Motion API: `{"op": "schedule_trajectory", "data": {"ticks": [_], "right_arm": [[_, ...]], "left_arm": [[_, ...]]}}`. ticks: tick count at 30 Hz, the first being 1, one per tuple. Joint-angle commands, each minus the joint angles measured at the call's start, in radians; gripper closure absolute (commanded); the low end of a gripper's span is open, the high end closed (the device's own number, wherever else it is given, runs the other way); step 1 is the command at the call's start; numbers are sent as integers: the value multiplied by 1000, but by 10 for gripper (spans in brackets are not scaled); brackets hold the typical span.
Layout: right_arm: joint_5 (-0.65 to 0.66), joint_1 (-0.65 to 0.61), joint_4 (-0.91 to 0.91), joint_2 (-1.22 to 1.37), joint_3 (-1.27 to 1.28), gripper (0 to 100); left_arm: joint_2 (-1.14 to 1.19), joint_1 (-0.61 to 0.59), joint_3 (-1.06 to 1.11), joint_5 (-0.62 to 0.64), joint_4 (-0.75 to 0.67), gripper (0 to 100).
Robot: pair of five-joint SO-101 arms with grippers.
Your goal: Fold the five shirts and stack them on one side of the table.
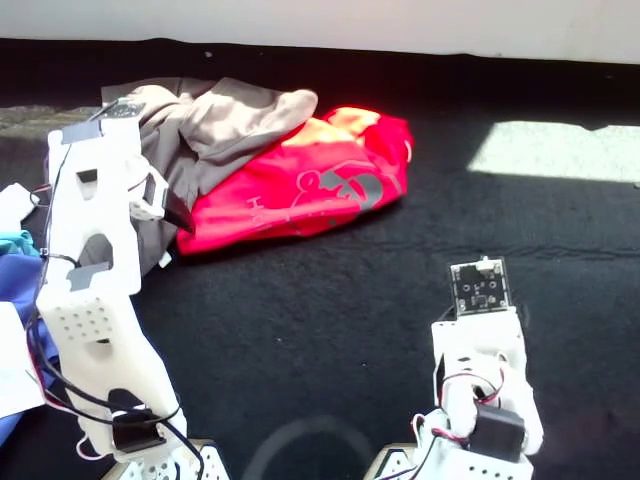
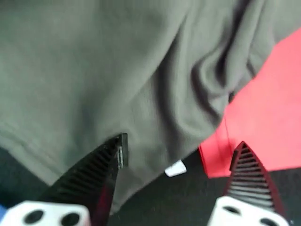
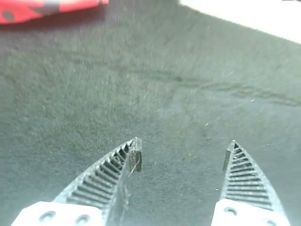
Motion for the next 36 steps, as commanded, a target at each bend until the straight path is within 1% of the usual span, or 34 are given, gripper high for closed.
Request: {"op": "schedule_trajectory", "data": {"ticks": [1,3,5,7,9,13,17,20,22,25,28,30,36], "right_arm": [[-3,12,36,4,-133,719],[-2,12,36,4,-170,719],[-2,12,36,4,-191,719],[-3,12,36,4,-194,719],[-3,12,36,4,-194,719],[-5,12,28,4,-196,720],[-5,21,7,5,-189,720],[-6,22,-1,7,-186,720],[-29,22,-13,25,-193,720],[-72,21,-59,120,-203,720],[-110,19,-105,275,-263,720],[-130,-1,-116,390,-340,720],[-130,-96,-113,693,-561,720]], "left_arm": [[5,-8,-7,9,-55,716],[5,-24,-7,9,-66,843],[5,-41,-19,9,-66,998],[10,-62,-39,8,-64,966],[12,-87,-56,5,-64,997],[-4,-170,-125,5,-49,992],[-82,-344,-331,8,124,992],[-170,-519,-524,8,247,992],[-223,-641,-644,8,288,992],[-291,-802,-805,3,296,992],[-328,-918,-951,3,296,992],[-337,-970,-1029,3,296,992],[-341,-1081,-1228,3,296,992]]}}
